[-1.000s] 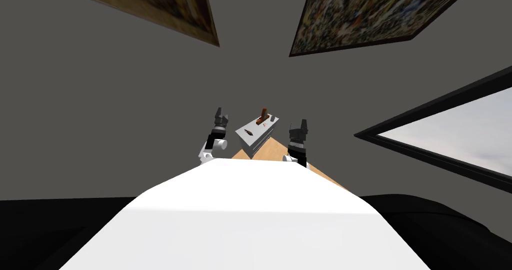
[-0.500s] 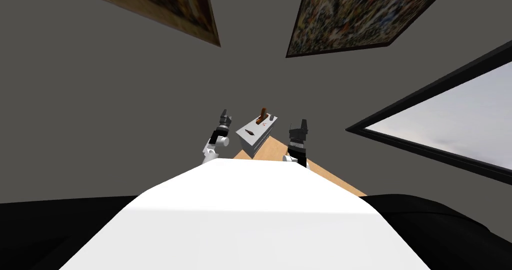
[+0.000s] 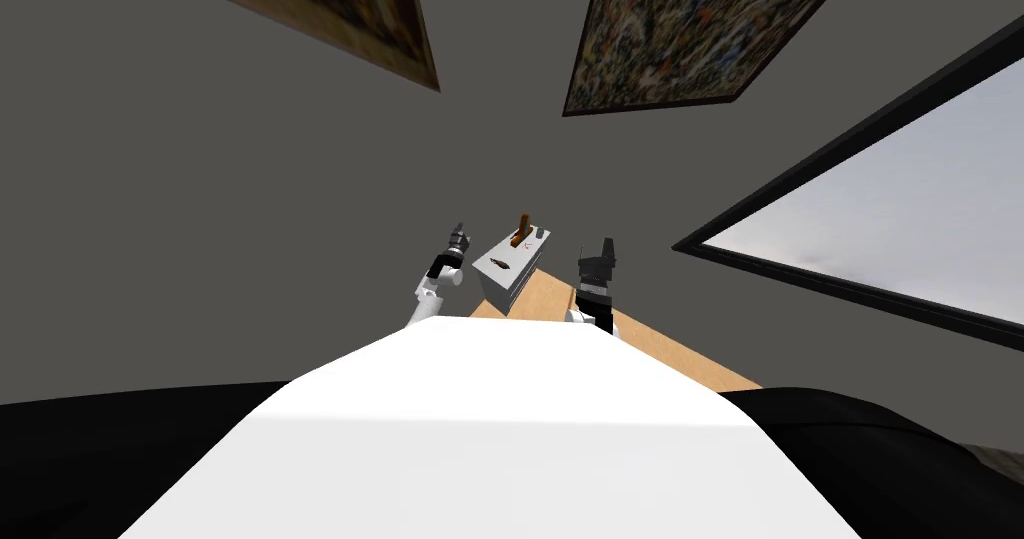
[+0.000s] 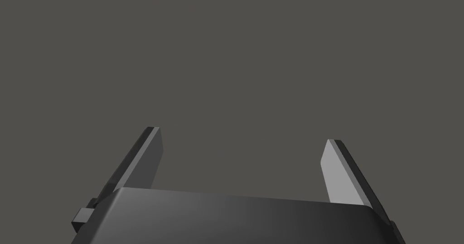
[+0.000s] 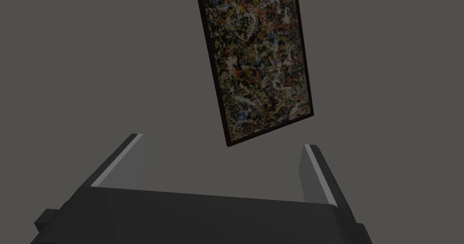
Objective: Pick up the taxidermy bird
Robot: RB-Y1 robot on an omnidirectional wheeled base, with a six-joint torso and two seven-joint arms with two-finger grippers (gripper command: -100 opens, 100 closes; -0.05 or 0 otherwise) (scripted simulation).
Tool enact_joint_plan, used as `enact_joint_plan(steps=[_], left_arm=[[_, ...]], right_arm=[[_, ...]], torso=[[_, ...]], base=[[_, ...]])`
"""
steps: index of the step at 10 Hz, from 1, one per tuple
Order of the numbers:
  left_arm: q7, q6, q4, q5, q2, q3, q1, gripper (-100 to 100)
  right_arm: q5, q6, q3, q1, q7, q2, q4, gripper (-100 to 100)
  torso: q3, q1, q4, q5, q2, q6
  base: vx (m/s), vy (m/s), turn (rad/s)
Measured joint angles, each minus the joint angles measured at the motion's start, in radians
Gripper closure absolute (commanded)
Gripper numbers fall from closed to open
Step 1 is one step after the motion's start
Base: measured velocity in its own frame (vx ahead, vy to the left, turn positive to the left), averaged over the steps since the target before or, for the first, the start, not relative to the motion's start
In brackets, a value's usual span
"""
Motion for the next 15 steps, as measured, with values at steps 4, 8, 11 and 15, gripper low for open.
enact_joint_plan(steps=[4,8,11,15], left_arm=[[-0.003,0.092,0.099,0.028,0.011,-0.006,-0.064,-100],[-0.011,0.19,0.207,0.059,0.013,-0.019,-0.146,-100],[-0.011,0.274,0.294,0.092,0.025,-0.029,-0.221,-100],[-0.014,0.357,0.405,0.117,0.031,-0.042,-0.282,-100]], right_arm=[[0.0,0.0,0.0,0.0,0.0,0.0,0.0,0],[0.0,0.0,0.0,0.0,0.0,0.0,0.0,0],[0.0,0.0,0.0,0.0,0.0,0.0,0.0,0],[0.0,0.0,0.0,0.0,0.0,0.0,0.0,0]], torso=[[-0.001,-0.003,0.0,0.0,-0.001,-0.001],[0.0,-0.001,0.0,0.0,0.0,-0.001],[-0.001,-0.001,0.0,0.0,-0.002,0.0],[-0.001,-0.003,-0.001,-0.001,-0.002,-0.001]], base=[[-0.021,0.086,-0.134],[-0.025,0.099,-0.182],[-0.012,0.096,-0.16],[-0.018,0.066,-0.157]])
